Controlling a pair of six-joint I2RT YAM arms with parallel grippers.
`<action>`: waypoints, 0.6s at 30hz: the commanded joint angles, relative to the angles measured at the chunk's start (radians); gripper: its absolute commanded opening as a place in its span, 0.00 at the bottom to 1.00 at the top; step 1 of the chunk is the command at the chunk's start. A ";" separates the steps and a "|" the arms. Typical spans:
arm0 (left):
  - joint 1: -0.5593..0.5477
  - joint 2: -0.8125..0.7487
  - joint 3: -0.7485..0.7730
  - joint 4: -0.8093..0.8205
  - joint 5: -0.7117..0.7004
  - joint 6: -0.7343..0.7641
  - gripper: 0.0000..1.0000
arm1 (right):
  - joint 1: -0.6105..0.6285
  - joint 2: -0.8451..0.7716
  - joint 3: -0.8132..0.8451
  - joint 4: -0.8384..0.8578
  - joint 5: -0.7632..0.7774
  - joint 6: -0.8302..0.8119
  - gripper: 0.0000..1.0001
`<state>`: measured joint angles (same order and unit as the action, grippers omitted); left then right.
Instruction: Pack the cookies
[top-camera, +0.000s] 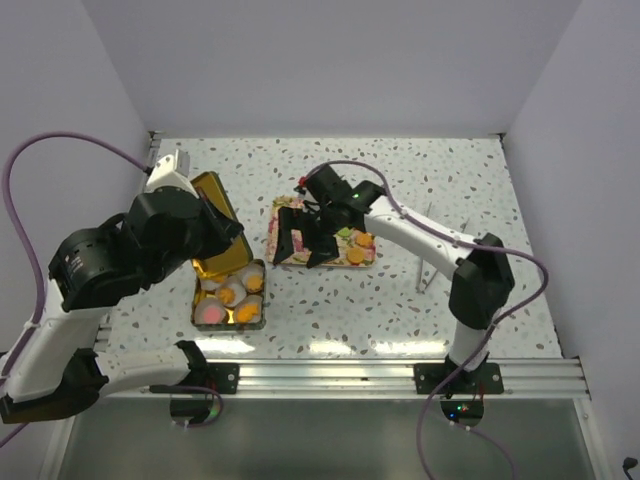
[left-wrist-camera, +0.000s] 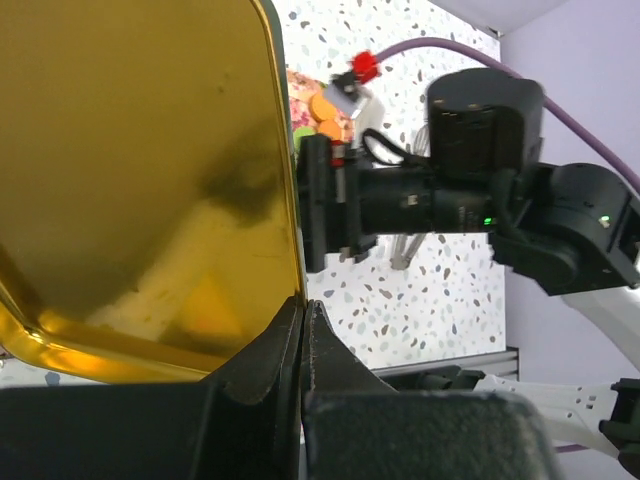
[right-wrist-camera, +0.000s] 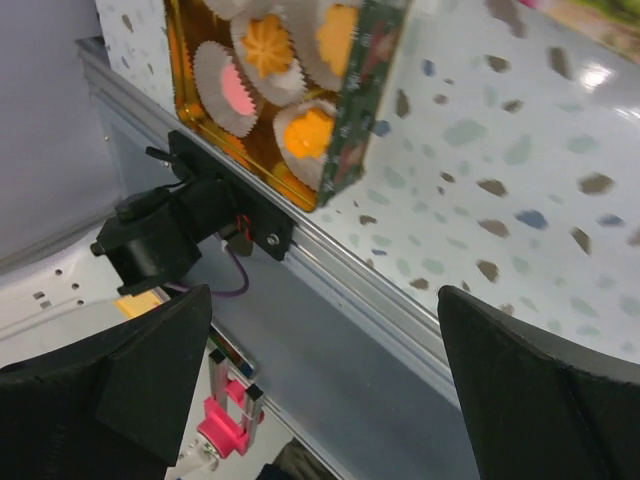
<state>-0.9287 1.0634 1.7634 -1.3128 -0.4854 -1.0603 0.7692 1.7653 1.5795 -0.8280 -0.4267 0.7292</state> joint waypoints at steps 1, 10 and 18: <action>0.008 0.041 -0.021 -0.003 -0.055 0.057 0.00 | 0.077 0.107 0.097 0.112 -0.040 0.064 0.99; 0.045 0.047 -0.053 -0.005 -0.018 0.060 0.00 | 0.151 0.364 0.218 0.141 -0.009 0.078 0.94; 0.047 0.035 -0.084 -0.002 0.010 0.037 0.00 | 0.153 0.474 0.269 0.165 0.023 0.076 0.73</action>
<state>-0.8856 1.1164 1.6917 -1.3190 -0.4740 -1.0210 0.9218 2.2215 1.7893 -0.6945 -0.4316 0.7994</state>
